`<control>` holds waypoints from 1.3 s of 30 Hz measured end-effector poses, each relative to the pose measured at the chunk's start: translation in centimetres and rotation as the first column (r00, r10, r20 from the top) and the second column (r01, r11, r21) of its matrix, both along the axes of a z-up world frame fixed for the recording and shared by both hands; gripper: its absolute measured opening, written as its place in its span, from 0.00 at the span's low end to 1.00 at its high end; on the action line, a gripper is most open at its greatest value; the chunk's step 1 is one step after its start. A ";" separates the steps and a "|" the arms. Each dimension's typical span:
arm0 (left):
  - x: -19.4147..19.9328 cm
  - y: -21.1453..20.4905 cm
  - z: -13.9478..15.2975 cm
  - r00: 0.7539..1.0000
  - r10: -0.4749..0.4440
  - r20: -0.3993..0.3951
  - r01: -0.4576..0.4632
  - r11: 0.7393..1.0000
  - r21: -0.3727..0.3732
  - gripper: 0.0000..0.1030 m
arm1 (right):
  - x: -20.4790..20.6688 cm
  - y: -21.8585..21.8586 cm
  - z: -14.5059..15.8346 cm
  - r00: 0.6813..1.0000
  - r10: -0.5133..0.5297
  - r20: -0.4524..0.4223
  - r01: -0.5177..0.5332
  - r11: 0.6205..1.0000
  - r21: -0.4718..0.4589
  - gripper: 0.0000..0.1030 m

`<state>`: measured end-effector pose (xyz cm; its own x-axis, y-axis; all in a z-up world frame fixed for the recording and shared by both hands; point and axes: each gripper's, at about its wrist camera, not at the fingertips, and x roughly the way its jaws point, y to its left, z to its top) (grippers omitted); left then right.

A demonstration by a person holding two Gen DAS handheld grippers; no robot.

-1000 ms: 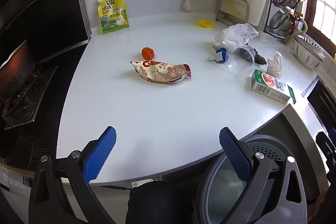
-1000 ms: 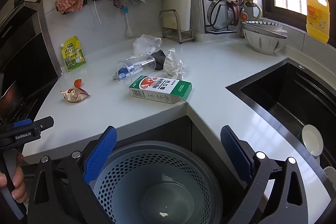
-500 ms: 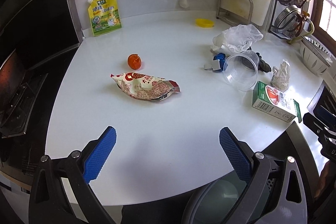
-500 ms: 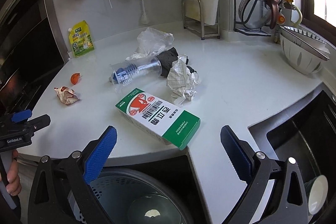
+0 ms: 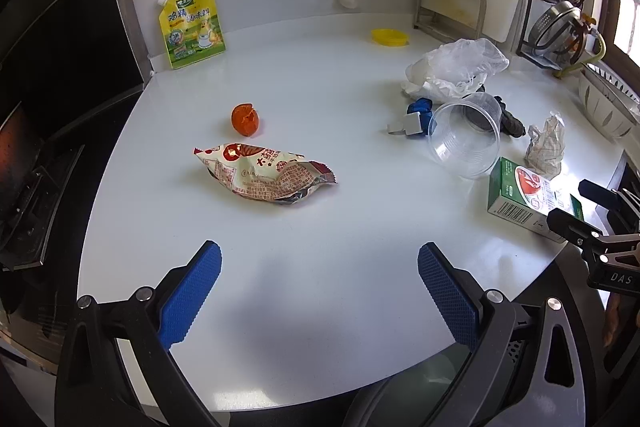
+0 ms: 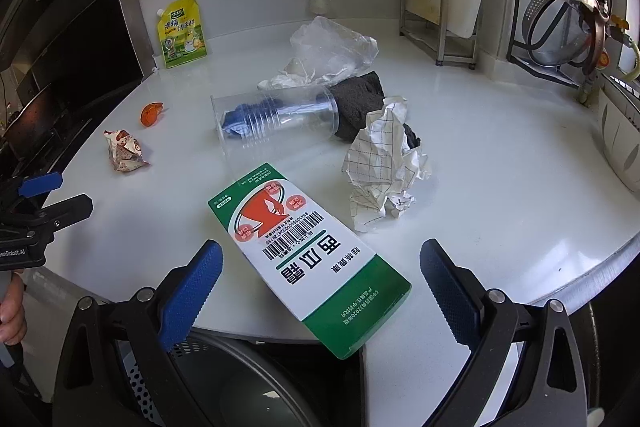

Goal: Collect trash
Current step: 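Move the right tool to the green-white milk carton and close on it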

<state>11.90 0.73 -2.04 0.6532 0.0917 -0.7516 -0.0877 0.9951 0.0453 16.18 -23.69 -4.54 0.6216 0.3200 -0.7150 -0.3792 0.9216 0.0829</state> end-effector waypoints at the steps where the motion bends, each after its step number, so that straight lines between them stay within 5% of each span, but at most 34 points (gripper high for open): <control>1: 0.0 0.0 0.0 1.000 0.001 -0.001 -0.001 1.000 0.001 0.94 | 0.2 0.1 0.0 1.000 -0.002 -0.001 0.002 1.000 -0.011 0.92; 18: -0.2 1.0 0.3 1.000 0.023 0.012 -0.023 1.000 -0.011 0.94 | 0.2 3.7 -1.1 1.000 0.026 -0.007 -0.027 0.994 -0.107 0.91; 22: -0.5 1.6 0.3 0.999 0.038 0.015 -0.038 0.999 -0.016 0.94 | -0.4 4.2 -1.0 1.000 -0.011 0.009 0.012 0.993 -0.121 0.63; 39: 0.4 6.3 0.0 0.988 0.150 0.044 -0.145 0.984 -0.105 0.94 | -5.8 3.3 0.4 0.975 -0.202 0.088 0.192 0.976 0.105 0.52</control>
<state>12.27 7.02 -2.04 0.6760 0.1146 -0.7279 -0.2332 0.9703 -0.0638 10.34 -20.39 -4.15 0.7443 0.2481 -0.6200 -0.2014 0.9686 0.1457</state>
